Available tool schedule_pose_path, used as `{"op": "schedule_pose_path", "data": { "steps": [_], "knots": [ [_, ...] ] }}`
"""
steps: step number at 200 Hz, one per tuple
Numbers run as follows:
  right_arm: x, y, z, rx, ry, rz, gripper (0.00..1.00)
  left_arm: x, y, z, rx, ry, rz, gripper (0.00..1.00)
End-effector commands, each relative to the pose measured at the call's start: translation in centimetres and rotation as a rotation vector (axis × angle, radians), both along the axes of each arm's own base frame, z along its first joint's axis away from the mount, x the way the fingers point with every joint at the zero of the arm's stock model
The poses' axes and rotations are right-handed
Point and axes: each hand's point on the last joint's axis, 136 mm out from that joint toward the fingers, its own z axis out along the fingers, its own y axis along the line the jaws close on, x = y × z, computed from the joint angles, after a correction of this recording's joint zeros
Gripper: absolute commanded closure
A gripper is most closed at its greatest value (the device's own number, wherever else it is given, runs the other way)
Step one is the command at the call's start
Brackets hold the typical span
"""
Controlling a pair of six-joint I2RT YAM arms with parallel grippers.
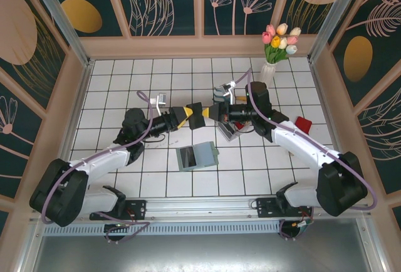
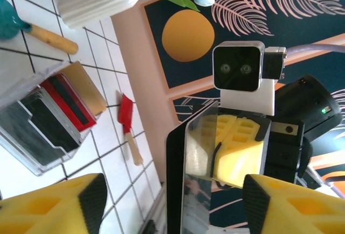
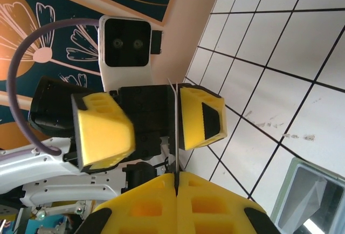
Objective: Put the credit cards into the card holder
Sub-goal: Pick up several credit cards from the storage box.
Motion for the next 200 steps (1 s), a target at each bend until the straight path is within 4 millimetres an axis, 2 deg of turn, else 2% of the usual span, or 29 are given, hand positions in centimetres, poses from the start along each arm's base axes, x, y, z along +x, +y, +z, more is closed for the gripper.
{"op": "schedule_pose_path", "data": {
  "steps": [1,60,88,97,123,131,155,180,200],
  "knots": [
    [-0.1,0.1,0.5,0.030,-0.023,0.028,1.00,-0.5,-0.3,2.4,-0.065,-0.083,-0.049,0.43],
    [0.3,-0.4,-0.4,0.012,-0.009,0.021,1.00,-0.9,-0.2,3.2,-0.089,-0.102,-0.057,0.81],
    [0.3,-0.2,-0.2,0.030,-0.009,0.032,1.00,-1.0,-0.2,3.4,-0.097,-0.103,-0.057,0.95],
    [0.3,-0.1,-0.1,0.030,-0.008,0.034,0.89,-1.0,-0.1,3.4,-0.099,-0.103,-0.058,0.98],
    [0.2,0.2,-0.1,0.039,-0.012,0.049,0.70,-1.3,-0.2,3.5,-0.105,-0.105,-0.073,1.00],
    [0.1,0.3,-0.1,0.041,-0.013,0.058,0.68,-1.4,-0.2,3.7,-0.111,-0.107,-0.079,1.00],
    [-0.1,1.0,0.1,0.039,-0.020,0.082,0.68,-1.7,-0.3,3.7,-0.119,-0.099,-0.094,1.00],
    [0.6,1.2,-0.9,-0.026,-0.012,0.047,0.68,-1.6,-0.4,3.4,-0.109,-0.092,-0.094,1.00],
    [1.3,0.7,-1.6,-0.060,-0.011,0.002,0.78,-1.6,-0.4,3.5,-0.110,-0.094,-0.095,0.96]
  ]
}}
